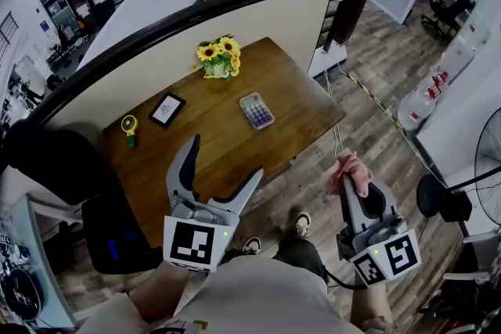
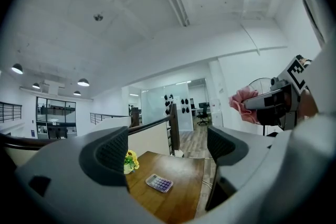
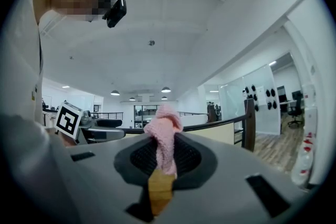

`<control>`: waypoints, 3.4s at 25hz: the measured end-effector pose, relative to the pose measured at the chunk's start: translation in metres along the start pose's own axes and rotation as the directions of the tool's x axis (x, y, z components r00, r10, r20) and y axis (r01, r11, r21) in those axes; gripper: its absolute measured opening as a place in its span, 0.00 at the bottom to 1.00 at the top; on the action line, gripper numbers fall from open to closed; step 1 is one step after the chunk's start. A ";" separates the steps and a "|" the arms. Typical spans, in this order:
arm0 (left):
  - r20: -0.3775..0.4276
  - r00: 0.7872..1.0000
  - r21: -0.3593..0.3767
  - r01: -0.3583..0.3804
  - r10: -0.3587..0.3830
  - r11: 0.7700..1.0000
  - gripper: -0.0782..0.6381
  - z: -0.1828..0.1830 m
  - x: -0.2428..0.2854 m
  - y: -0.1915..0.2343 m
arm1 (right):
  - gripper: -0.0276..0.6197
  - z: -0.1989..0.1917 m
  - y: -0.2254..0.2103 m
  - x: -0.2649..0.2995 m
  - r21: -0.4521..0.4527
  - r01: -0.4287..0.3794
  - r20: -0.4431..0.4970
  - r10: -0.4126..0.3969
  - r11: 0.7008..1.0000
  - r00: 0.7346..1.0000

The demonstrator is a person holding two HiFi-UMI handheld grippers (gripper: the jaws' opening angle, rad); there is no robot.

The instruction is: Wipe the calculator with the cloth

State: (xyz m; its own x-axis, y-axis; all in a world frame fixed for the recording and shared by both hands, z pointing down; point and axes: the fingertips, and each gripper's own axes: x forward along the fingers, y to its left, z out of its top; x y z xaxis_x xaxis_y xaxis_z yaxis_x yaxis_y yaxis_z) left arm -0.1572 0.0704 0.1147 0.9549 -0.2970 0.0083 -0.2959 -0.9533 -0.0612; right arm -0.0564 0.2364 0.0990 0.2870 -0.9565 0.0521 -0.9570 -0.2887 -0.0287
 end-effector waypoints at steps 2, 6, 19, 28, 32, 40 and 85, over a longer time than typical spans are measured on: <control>0.000 1.000 0.000 -0.006 0.006 1.000 0.74 -0.002 0.014 0.003 | 0.12 -0.001 -0.009 0.014 -0.007 -0.019 -0.001 0.019 1.000 1.000; 0.008 0.999 0.003 -0.036 0.036 0.999 0.74 -0.007 0.044 0.009 | 0.12 -0.002 -0.033 0.043 -0.012 -0.054 0.012 0.054 0.998 0.998; -0.075 0.970 -0.014 -0.232 0.231 0.973 0.74 -0.023 0.154 0.021 | 0.12 -0.004 -0.129 0.169 0.024 -0.315 -0.021 0.315 0.949 0.949; -0.152 0.902 -0.010 -0.410 0.404 0.912 0.74 -0.037 0.233 0.032 | 0.12 -0.005 -0.192 0.254 0.054 -0.499 -0.054 0.502 0.865 0.863; -0.187 0.857 -0.005 -0.490 0.480 0.872 0.74 -0.051 0.257 0.038 | 0.12 -0.015 -0.211 0.284 0.065 -0.574 -0.088 0.577 0.816 0.812; -0.264 0.777 -0.006 -0.594 0.571 0.805 0.74 -0.092 0.276 0.041 | 0.13 -0.043 -0.219 0.326 0.086 -0.678 -0.136 0.683 0.730 0.718; -0.662 0.620 -0.166 -0.669 0.421 0.725 0.76 -0.433 0.303 0.038 | 0.12 -0.276 -0.166 0.391 0.218 -0.652 -0.373 0.679 0.727 0.632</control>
State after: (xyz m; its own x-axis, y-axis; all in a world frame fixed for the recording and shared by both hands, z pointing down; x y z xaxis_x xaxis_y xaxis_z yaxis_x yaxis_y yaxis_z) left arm 0.1098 -0.0806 0.5474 0.4505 -0.6228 0.6397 -0.8574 -0.5016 0.1155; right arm 0.2030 -0.0782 0.3997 -0.4842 -0.7855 0.3855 -0.8731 0.4046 -0.2721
